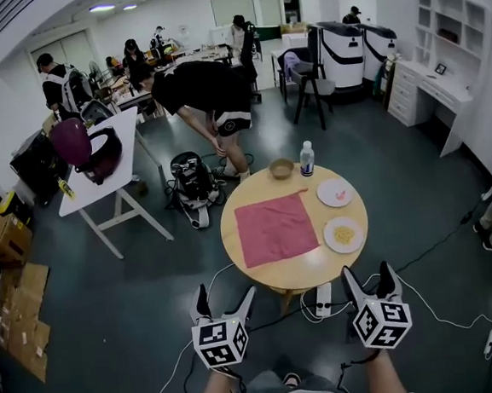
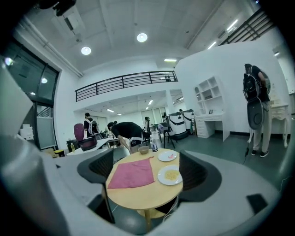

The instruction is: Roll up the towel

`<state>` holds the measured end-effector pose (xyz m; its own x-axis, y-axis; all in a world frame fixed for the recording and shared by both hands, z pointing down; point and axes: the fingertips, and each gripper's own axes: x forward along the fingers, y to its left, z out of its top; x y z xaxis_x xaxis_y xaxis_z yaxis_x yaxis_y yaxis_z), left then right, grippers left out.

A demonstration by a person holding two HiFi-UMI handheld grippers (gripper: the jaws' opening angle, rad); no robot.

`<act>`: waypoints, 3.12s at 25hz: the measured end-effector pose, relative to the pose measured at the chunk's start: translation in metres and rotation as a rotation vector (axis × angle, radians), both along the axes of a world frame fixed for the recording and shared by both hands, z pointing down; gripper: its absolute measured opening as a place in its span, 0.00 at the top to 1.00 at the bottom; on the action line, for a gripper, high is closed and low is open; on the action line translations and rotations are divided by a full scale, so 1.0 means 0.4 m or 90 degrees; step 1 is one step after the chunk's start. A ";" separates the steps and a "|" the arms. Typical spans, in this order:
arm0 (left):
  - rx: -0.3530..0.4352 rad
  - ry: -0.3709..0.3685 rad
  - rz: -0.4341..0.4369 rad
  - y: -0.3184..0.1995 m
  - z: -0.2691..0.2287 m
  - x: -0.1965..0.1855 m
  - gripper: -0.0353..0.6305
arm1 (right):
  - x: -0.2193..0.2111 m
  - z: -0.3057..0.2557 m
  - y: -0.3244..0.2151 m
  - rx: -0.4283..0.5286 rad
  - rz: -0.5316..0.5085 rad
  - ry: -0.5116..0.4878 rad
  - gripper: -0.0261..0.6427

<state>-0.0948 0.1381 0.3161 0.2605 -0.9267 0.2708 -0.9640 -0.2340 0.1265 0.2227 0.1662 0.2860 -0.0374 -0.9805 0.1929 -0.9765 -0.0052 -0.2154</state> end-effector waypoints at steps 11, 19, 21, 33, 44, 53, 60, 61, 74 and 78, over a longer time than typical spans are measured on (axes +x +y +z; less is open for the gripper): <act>-0.033 -0.001 -0.004 -0.144 0.056 0.025 0.16 | 0.004 0.053 -0.159 -0.029 -0.013 -0.009 0.29; -0.028 -0.001 0.004 -0.385 0.060 0.029 0.16 | 0.014 0.060 -0.372 -0.029 -0.001 -0.007 0.29; -0.032 0.001 0.010 -0.447 0.060 0.031 0.16 | 0.010 0.055 -0.430 -0.032 0.002 -0.007 0.29; -0.030 0.032 0.028 -0.756 0.064 0.008 0.16 | -0.023 0.026 -0.706 -0.036 0.017 0.019 0.29; -0.066 0.048 0.041 -0.752 0.129 0.027 0.17 | -0.064 0.077 -0.791 -0.080 -0.050 0.028 0.31; -0.092 0.025 0.075 -0.688 0.172 0.050 0.32 | -0.098 0.141 -0.767 -0.130 -0.190 0.073 0.39; -0.136 -0.025 0.145 -0.623 0.234 0.076 0.38 | -0.104 0.220 -0.726 -0.190 -0.286 0.101 0.50; -0.142 -0.034 0.159 -0.614 0.242 0.081 0.39 | -0.110 0.230 -0.719 -0.198 -0.299 0.106 0.52; -0.242 -0.245 0.424 -0.472 0.419 0.130 0.48 | -0.161 0.385 -0.632 -0.293 -0.520 0.228 0.67; -0.276 -0.298 0.509 -0.430 0.476 0.134 0.50 | -0.172 0.441 -0.601 -0.322 -0.596 0.303 0.68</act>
